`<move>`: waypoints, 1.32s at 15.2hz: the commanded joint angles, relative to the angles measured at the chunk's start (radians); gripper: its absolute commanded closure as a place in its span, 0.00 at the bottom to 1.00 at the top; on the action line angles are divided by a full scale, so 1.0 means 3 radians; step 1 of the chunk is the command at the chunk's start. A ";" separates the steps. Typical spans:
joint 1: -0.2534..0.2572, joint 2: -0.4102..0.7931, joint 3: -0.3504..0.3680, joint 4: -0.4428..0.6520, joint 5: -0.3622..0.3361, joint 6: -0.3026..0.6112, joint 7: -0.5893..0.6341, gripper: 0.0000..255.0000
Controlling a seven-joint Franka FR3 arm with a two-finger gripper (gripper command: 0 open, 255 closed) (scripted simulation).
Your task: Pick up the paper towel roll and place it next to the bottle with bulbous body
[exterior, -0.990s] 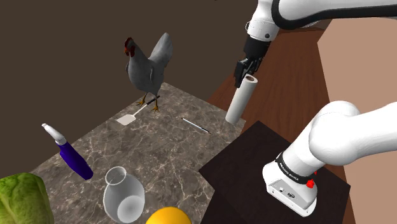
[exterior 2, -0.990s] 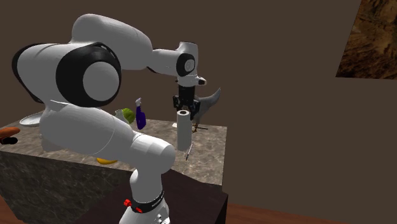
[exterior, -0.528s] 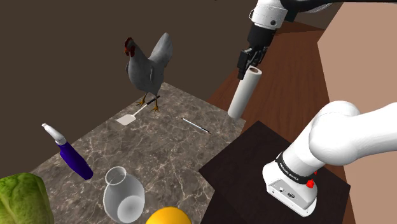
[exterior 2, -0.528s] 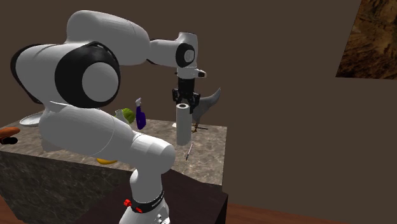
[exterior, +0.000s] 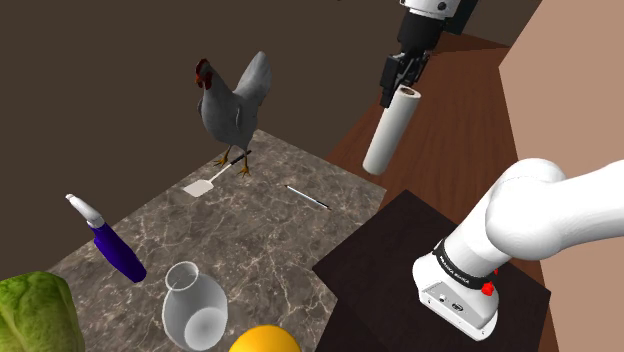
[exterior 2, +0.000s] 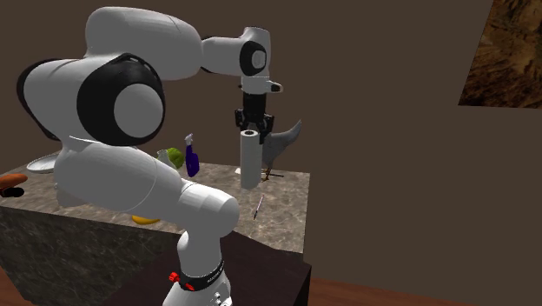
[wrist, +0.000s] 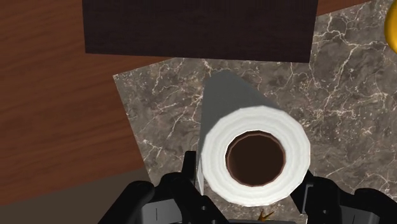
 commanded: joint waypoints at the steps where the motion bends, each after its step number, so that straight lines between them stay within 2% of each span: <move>1: 0.0003 0.0008 0.0006 0.0096 0.0004 -0.0089 0.0010 1.00; 18: 0.0015 0.0216 0.0007 0.0991 0.0012 -0.0775 0.0039 1.00; 20: 0.0056 0.0318 0.0132 0.1056 0.0095 -0.0731 0.0187 1.00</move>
